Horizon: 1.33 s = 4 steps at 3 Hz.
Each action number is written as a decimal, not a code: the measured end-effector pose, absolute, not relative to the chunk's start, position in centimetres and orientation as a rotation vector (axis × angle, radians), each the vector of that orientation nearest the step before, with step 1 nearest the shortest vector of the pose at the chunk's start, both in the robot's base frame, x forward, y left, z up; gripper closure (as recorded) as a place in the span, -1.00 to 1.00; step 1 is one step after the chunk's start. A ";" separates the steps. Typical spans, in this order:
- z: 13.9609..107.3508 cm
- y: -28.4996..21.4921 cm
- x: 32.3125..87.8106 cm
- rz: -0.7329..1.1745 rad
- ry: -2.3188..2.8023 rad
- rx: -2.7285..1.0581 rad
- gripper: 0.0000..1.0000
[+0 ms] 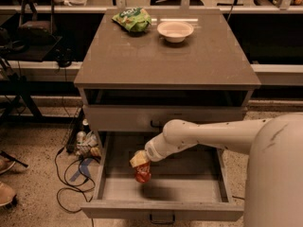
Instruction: Place coke can into middle drawer
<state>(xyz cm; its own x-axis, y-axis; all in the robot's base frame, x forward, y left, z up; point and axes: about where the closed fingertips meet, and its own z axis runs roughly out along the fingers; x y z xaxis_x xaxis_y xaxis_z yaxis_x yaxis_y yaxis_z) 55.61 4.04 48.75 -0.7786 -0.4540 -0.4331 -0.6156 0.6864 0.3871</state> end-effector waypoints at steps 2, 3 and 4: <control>43.7 6.5 54.7 0.803 2.583 -0.695 0.27; 42.3 7.3 54.6 0.823 2.543 -0.632 -0.20; 41.7 7.7 54.7 0.835 2.505 -0.604 -0.68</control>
Offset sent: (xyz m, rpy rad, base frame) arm -0.0125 0.0321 -0.0760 0.1088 -0.0319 -0.1943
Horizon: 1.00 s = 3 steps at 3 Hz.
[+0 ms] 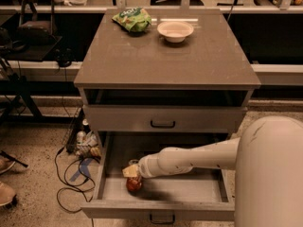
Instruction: Place coke can into middle drawer
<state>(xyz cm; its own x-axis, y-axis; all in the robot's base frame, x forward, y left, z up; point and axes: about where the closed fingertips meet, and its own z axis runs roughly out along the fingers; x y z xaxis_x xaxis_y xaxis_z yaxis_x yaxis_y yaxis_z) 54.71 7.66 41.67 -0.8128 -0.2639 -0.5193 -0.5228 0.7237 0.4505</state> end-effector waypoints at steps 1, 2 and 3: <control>41.9 7.3 54.7 0.832 2.478 -0.595 -1.00; 42.7 5.8 54.8 0.803 2.462 -0.583 -1.00; 44.1 3.1 55.1 0.735 2.458 -0.581 -1.00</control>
Offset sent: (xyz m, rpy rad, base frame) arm 0.0041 -0.0457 0.0281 -0.0182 -0.0929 -0.0553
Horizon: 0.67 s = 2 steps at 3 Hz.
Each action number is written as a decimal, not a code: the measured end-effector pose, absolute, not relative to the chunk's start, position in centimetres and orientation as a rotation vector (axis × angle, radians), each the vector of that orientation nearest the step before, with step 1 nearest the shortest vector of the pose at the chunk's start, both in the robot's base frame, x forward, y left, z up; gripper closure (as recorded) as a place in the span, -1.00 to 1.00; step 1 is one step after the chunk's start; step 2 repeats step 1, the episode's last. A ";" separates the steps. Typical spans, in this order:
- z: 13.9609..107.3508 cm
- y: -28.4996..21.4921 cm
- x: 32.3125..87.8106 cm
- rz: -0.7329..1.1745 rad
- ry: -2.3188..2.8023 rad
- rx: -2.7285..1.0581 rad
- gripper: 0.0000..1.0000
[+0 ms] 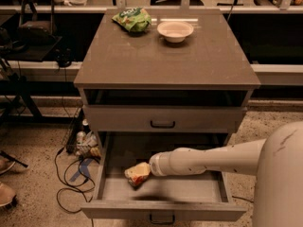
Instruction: Place coke can into middle drawer
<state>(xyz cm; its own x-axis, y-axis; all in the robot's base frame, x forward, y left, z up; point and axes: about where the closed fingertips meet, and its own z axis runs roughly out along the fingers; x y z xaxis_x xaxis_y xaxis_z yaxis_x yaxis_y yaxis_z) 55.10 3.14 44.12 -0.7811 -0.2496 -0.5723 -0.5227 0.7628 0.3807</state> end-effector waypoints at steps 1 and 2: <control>45.6 -0.9 56.2 0.670 2.461 -0.587 -1.00; 45.6 -0.9 56.2 0.670 2.461 -0.587 -1.00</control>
Offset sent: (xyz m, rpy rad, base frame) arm 0.0000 0.0000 0.0000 0.0000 0.0000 0.0000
